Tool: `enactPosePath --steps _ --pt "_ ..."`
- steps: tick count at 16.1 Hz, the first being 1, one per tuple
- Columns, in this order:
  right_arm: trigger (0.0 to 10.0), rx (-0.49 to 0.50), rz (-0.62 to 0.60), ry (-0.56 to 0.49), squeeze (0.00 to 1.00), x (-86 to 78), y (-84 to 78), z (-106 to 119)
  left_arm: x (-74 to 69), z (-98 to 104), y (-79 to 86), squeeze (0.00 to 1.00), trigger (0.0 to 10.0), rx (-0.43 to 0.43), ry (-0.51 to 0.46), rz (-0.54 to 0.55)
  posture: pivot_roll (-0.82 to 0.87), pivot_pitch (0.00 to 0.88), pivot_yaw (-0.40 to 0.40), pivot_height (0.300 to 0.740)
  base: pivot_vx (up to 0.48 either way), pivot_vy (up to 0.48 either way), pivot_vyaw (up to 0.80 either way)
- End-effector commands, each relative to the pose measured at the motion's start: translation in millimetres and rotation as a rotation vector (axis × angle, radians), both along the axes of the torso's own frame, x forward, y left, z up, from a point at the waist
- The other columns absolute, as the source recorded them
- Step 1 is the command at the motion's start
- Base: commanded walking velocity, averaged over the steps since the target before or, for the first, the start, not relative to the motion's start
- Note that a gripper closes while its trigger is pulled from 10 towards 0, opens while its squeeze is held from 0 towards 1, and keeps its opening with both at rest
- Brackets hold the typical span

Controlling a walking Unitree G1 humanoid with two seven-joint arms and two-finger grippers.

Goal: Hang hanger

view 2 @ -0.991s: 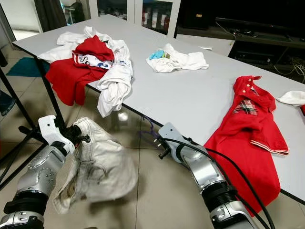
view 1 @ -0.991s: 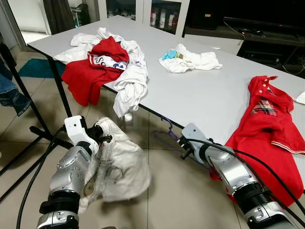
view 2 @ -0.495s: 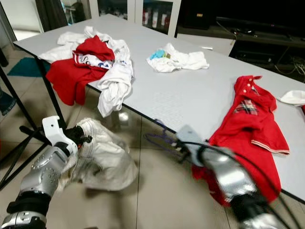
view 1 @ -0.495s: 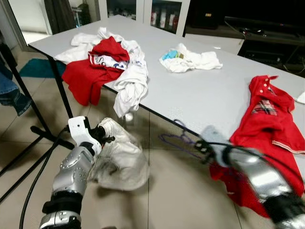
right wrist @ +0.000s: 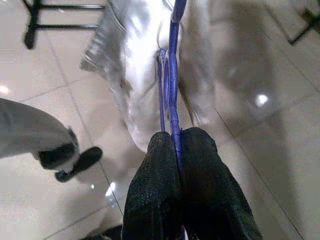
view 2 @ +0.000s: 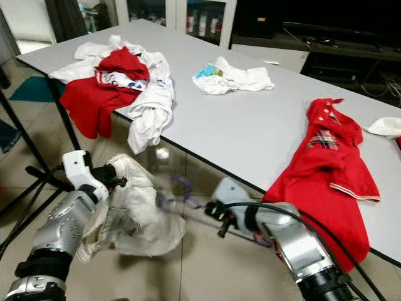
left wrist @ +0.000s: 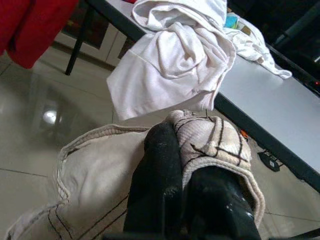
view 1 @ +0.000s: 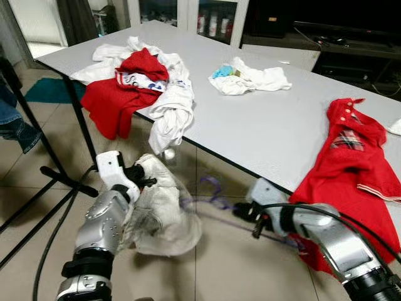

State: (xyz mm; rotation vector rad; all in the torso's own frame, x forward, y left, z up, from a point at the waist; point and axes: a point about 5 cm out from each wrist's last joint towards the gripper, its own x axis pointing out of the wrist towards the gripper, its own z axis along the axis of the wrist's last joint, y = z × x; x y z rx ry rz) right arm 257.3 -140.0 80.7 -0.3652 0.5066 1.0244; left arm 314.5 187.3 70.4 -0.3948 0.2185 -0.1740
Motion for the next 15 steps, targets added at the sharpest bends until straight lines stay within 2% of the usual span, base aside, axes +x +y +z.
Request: enactPosePath --steps 1,3,6,7,9,10,12,15 --pt "10.0 0.027 0.038 -0.011 0.00 0.6 5.1 8 12.8 23 -10.7 0.00 10.0 0.019 -0.094 -0.045 0.02 0.000 -0.035 0.740 0.000 0.000 0.00" --pt "10.0 0.051 0.122 0.014 0.00 -6.9 12.2 8 14.6 25 -21.0 0.00 10.0 0.032 -0.106 -0.079 0.02 0.000 -0.031 0.740 0.000 0.000 0.00" --pt "10.0 0.025 0.116 0.025 0.00 -6.2 12.2 4 15.0 25 -30.2 0.00 10.0 0.040 -0.107 -0.114 0.01 0.000 -0.025 0.740 0.000 0.000 0.00" --pt "10.0 -0.006 0.038 0.010 0.00 2.3 -0.5 4 14.1 23 -30.3 0.00 10.0 0.044 -0.104 -0.121 0.01 0.000 -0.022 0.740 0.000 0.000 0.00" --pt "10.0 -0.013 0.025 0.005 0.00 3.2 -10.1 6 13.4 22 -28.6 0.00 10.0 0.049 -0.099 -0.120 0.01 0.000 -0.021 0.740 0.000 0.000 0.00" --pt "10.0 -0.030 0.014 0.001 0.00 1.3 -25.6 10 12.6 21 -25.8 0.00 10.0 0.055 -0.094 -0.117 0.01 0.000 -0.022 0.740 0.000 0.000 0.00" --pt "10.0 -0.040 0.007 -0.001 0.00 -0.1 -37.4 13 13.0 20 -25.5 0.00 10.0 0.057 -0.093 -0.115 0.01 0.000 -0.024 0.740 0.000 0.000 0.00" --pt "10.0 -0.044 0.019 -0.009 0.00 -1.9 -45.3 19 13.7 20 -26.1 0.00 10.0 0.059 -0.094 -0.114 0.01 0.000 -0.025 0.740 0.000 0.000 0.00"
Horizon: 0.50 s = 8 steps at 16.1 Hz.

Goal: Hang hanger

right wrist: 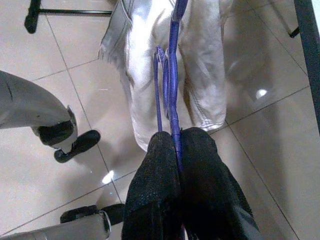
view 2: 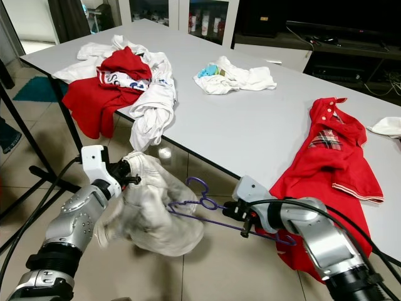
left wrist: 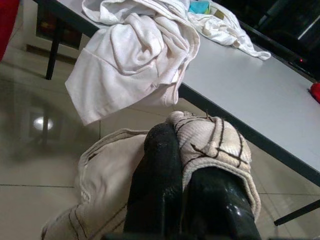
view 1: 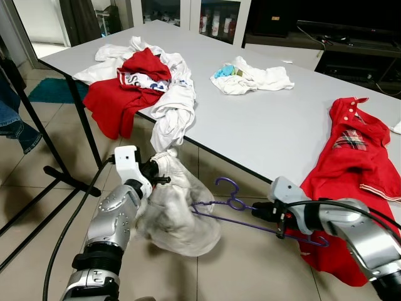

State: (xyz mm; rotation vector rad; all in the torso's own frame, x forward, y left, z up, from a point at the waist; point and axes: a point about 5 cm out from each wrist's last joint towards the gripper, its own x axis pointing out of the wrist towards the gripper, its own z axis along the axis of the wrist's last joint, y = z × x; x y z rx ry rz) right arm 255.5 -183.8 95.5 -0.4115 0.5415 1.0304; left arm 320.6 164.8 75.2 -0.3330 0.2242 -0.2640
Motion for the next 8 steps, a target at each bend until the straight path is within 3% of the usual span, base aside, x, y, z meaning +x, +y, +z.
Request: enactPosePath --steps 1,6,8 --pt "10.0 0.013 0.021 -0.022 0.00 -1.6 -3.1 8 7.7 16 -4.1 0.00 10.0 0.007 -0.077 -0.024 0.00 0.000 -0.025 0.740 0.000 0.000 0.00" --pt "10.0 0.013 0.057 -0.024 0.00 -8.1 -19.5 17 8.3 16 -3.7 0.00 10.0 0.010 -0.079 -0.025 0.01 0.000 -0.024 0.740 0.000 0.000 0.00" --pt "10.0 -0.025 -0.048 -0.044 0.00 2.8 -36.5 16 8.4 15 -3.5 0.00 10.0 0.013 -0.078 -0.026 0.01 0.000 -0.024 0.740 0.000 0.000 0.00"
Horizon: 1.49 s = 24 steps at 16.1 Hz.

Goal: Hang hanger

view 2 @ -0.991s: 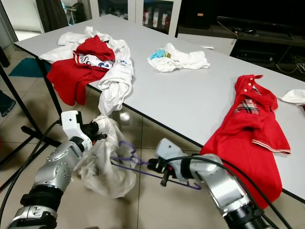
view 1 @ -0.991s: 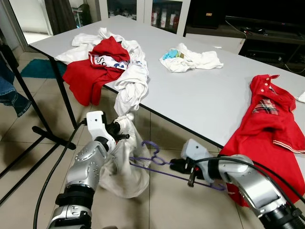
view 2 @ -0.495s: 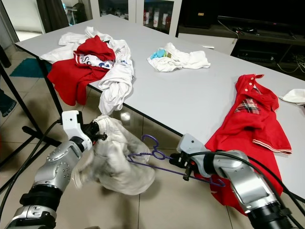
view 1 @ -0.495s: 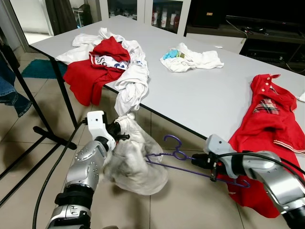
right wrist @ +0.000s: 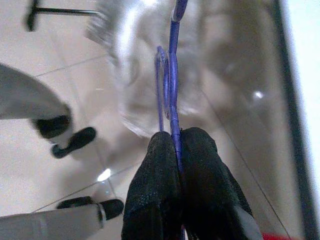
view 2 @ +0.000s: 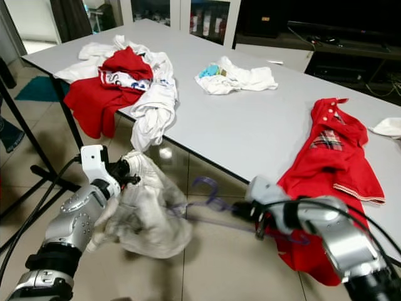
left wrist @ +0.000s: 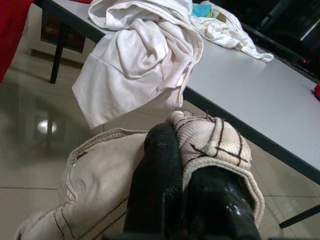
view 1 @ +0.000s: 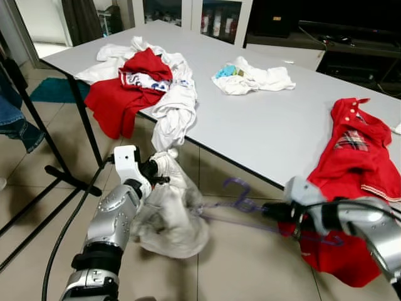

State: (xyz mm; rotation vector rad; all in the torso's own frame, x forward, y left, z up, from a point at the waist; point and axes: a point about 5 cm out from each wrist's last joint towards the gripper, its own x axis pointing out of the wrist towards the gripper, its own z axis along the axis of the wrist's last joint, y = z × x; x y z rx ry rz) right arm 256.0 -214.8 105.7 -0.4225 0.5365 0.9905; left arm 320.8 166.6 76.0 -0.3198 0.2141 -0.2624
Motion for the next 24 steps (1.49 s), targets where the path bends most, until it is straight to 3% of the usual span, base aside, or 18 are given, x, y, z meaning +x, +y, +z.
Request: enactPosePath --steps 1,3,9,12,15,16,18,19,24 --pt "10.0 -0.012 -0.054 -0.030 0.00 6.6 -9.6 6 8.0 14 -4.9 0.00 10.0 0.002 -0.066 -0.028 0.01 0.000 -0.024 0.740 0.000 0.000 0.00" --pt "10.0 0.017 -0.009 -0.024 0.00 3.2 -7.0 11 8.1 14 -4.9 0.00 10.0 0.001 -0.066 -0.026 0.01 0.000 -0.025 0.740 0.000 0.000 0.00" --pt "10.0 0.168 0.186 0.005 0.00 -15.1 22.4 19 9.6 15 -8.4 0.00 10.0 -0.005 -0.071 -0.031 0.01 0.000 -0.026 0.740 0.000 0.000 0.00" --pt "10.0 0.191 0.244 0.033 0.00 -23.0 34.0 16 10.7 16 -9.8 0.00 10.0 -0.006 -0.072 -0.033 0.01 0.000 -0.026 0.740 0.000 0.000 0.00" --pt "10.0 0.187 0.265 0.053 0.00 -23.8 56.1 2 12.6 18 -15.3 0.00 10.0 -0.016 -0.078 -0.043 0.00 0.000 -0.026 0.740 0.000 0.000 0.00" --pt "10.0 0.170 0.227 0.062 0.00 -17.8 72.2 -11 14.0 20 -19.4 0.00 10.0 -0.036 -0.083 -0.046 0.00 0.000 -0.026 0.740 0.000 0.000 0.00" --pt "10.0 0.146 0.175 0.051 0.00 -10.9 83.4 -21 15.1 23 -20.0 0.00 10.0 -0.048 -0.087 -0.042 0.01 0.000 -0.028 0.740 0.000 0.000 0.00" --pt "10.0 0.116 0.087 0.034 0.00 -0.9 86.1 -29 15.5 23 -18.5 0.00 10.0 -0.058 -0.087 -0.033 0.01 0.000 -0.029 0.740 0.000 0.000 0.00" --pt "10.0 -0.007 -0.184 -0.027 0.00 27.9 73.7 -43 15.3 21 -15.1 0.00 10.0 -0.061 -0.079 -0.021 0.01 0.000 -0.030 0.740 0.000 0.000 0.00"
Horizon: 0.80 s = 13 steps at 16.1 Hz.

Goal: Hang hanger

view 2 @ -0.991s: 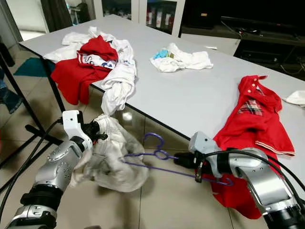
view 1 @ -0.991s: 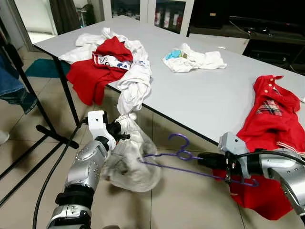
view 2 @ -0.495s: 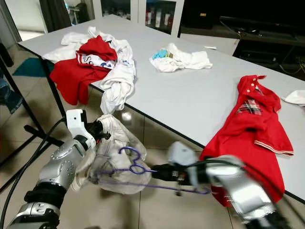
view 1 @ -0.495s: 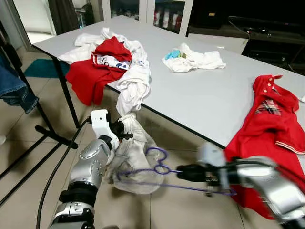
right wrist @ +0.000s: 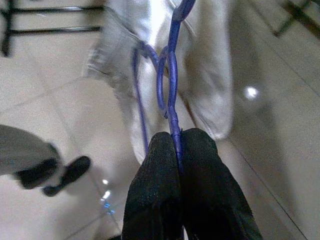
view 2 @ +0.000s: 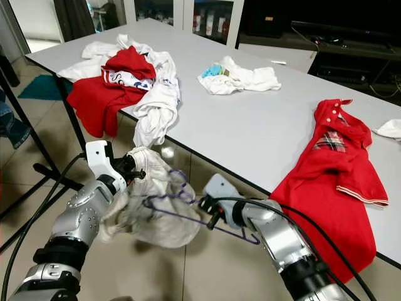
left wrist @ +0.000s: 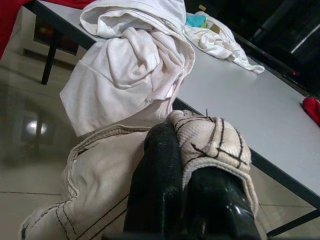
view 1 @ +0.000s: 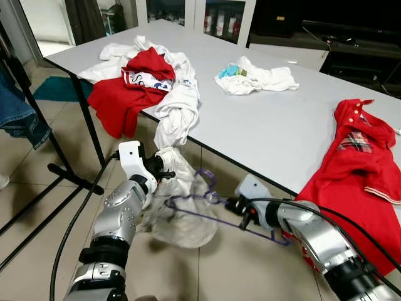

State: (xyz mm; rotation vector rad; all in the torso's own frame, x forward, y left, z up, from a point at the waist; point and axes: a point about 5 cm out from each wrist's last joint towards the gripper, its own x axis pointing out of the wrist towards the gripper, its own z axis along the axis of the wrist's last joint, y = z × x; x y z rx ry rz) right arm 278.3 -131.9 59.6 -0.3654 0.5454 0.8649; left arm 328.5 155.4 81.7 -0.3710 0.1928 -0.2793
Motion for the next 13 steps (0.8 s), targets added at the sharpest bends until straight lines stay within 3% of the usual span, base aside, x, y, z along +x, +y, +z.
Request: enactPosePath --steps 1,8,13 --pt "10.0 -0.046 -0.075 -0.026 0.00 8.4 -12.4 1 7.6 16 -3.9 0.00 10.0 -0.006 -0.063 -0.011 0.01 0.000 -0.030 0.740 0.000 0.000 0.00" --pt "10.0 -0.094 -0.210 -0.075 0.00 21.1 -36.0 6 6.8 13 -4.0 0.00 10.0 -0.006 -0.054 -0.011 0.00 0.000 -0.029 0.740 0.000 0.000 0.00" --pt "10.0 -0.082 -0.313 -0.137 0.00 33.8 -31.8 10 6.7 12 -5.4 0.00 10.0 -0.005 -0.050 -0.011 0.00 0.000 -0.028 0.740 0.000 0.000 0.00"
